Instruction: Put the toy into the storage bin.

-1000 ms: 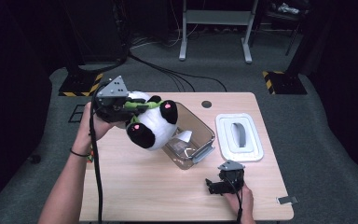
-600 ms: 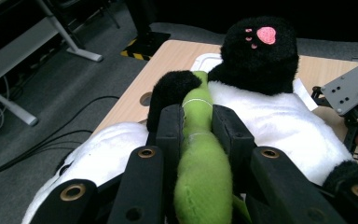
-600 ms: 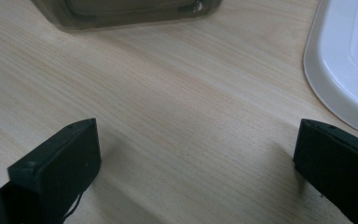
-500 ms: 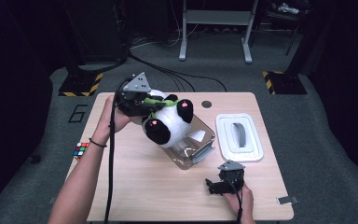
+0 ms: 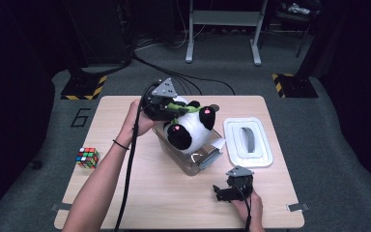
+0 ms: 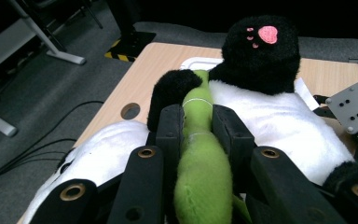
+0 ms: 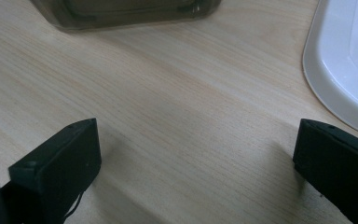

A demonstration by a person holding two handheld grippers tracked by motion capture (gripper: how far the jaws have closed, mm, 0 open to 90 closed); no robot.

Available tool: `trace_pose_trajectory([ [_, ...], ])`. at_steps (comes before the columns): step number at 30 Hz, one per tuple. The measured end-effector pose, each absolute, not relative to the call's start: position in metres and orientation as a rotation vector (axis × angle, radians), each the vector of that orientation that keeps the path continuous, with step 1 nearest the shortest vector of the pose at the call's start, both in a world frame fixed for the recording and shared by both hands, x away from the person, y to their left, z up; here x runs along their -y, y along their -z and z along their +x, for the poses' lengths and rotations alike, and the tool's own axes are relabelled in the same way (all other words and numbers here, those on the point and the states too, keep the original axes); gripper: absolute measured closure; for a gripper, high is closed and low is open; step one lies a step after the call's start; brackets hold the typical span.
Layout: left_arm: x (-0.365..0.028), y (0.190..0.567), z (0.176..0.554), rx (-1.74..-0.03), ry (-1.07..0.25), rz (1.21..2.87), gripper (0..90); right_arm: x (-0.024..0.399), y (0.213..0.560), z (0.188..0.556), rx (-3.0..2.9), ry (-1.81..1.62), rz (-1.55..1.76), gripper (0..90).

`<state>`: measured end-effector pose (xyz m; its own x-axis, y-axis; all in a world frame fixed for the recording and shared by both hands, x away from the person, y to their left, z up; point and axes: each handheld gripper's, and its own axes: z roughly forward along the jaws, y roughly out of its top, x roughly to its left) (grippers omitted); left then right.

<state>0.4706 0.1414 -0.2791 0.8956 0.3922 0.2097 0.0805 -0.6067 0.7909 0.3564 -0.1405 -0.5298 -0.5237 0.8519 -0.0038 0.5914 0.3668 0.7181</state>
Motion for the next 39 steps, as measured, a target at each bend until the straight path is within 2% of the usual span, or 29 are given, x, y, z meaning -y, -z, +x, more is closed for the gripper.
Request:
trace_pose_trajectory([
  [20, -0.113, 0.317, 0.475, -0.391, -0.471, 2.258, 73.1, 0.141, 0.53, 0.356, -2.254, -0.949, 1.263, 0.1],
  [27, -0.117, 0.325, 0.482, -0.448, -0.444, 2.256, 72.7, 0.14, 0.53, 0.356, -2.252, -0.948, 1.269, 0.1],
  [33, -0.115, 0.324, 0.478, -0.441, -0.506, 2.247, 72.7, 0.14, 0.53, 0.356, -2.254, -0.948, 1.268, 0.1],
  [39, -0.113, 0.332, 0.478, -0.452, -0.487, 2.257, 71.9, 0.14, 0.53, 0.356, -2.252, -0.947, 1.263, 0.1],
])
